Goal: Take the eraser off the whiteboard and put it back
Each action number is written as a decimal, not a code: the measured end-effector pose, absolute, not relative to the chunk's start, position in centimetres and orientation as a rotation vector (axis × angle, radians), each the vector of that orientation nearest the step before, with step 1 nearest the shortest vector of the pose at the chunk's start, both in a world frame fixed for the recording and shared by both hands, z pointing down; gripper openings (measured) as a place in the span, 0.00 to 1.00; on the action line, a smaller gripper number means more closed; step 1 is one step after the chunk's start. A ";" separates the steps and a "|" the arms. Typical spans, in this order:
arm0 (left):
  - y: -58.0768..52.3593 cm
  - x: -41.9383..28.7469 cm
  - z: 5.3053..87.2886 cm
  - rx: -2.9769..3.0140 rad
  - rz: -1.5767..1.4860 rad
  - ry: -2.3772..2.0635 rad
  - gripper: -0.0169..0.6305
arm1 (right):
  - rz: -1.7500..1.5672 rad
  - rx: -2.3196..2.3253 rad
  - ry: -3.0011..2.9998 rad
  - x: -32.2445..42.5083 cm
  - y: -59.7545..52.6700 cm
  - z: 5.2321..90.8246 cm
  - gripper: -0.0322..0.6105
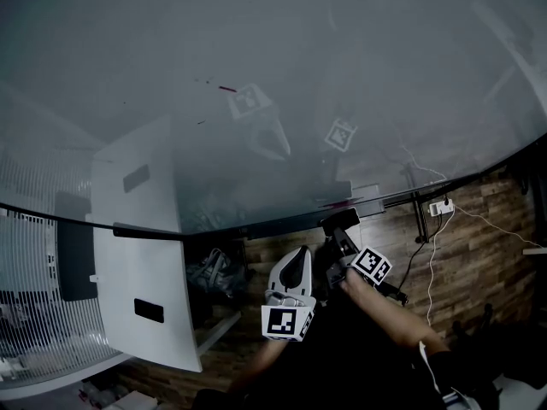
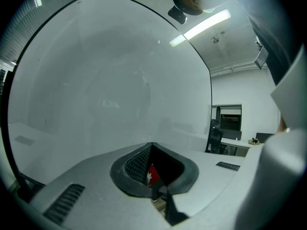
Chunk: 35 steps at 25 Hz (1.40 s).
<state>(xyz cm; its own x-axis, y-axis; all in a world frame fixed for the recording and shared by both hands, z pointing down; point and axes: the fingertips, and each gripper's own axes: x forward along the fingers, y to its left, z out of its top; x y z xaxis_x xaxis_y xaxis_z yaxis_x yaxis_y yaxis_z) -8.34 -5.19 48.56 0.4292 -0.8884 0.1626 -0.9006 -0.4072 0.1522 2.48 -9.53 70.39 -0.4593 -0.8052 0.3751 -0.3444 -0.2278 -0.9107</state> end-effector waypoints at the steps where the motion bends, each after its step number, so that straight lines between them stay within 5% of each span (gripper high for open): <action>1: -5.3 -8.4 48.5 2.460 0.078 -1.571 0.03 | -1.736 -1.363 1.662 2.5 -9.6 70.4 0.28; 35: -5.7 -9.3 48.6 2.431 0.076 -1.571 0.03 | -1.724 -1.268 1.439 1.8 -11.3 71.2 0.29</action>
<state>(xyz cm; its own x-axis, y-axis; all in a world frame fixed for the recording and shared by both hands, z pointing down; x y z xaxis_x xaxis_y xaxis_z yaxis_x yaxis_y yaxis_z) -9.31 -5.73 48.61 0.4184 -0.8911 0.1759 -0.9039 -0.3896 0.1766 1.77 -11.31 71.16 -0.3996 -0.8629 0.3094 -0.1497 -0.2716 -0.9507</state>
